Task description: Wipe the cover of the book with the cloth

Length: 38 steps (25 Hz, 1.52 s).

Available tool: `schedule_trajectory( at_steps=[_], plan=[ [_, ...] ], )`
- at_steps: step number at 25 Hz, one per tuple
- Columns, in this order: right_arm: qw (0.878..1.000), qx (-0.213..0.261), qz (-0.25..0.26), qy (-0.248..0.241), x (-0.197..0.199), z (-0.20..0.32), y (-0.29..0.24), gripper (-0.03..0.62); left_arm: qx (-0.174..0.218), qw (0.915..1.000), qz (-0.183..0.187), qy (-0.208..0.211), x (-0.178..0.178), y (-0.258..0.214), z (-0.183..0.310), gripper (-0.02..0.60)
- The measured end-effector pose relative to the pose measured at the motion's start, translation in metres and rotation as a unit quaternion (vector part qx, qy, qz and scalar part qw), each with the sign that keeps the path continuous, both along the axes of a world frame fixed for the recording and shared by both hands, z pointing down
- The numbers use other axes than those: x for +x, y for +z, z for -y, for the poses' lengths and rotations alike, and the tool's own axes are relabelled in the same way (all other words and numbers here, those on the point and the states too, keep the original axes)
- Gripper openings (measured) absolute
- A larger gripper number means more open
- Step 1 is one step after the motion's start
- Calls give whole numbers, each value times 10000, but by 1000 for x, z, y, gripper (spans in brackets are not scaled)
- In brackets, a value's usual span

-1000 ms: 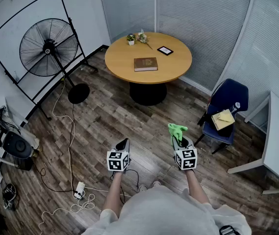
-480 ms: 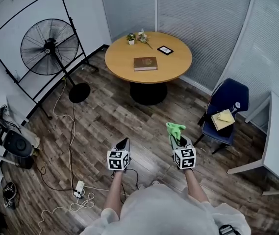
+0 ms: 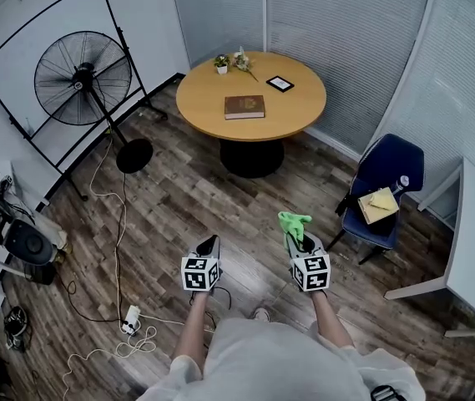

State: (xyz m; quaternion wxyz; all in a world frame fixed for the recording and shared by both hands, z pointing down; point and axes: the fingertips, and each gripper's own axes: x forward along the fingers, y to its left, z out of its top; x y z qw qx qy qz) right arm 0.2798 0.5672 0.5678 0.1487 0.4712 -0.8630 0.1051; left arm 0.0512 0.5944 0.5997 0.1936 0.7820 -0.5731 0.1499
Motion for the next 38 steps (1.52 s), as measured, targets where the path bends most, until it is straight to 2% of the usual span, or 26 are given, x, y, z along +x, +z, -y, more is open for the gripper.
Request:
schedule_trajectory(
  at_steps=[13,19,28,38],
  plan=[
    [9999,-54,46,-80,-5,34,13,98,-39,9999,55,-93,-6,8,27,9],
    [9999,-76,6,-67,-12,59,17,98,-55,10000,18,-66,-11,15,55,9],
    [9998,-146,-152,-53,-27,116,28,98,-144,9998,-148,46,-20,34,118,9],
    [9993,-193,-296,95,-53,205,22,98,-171,9991,-267,290,-40,31,218,9]
  ],
)
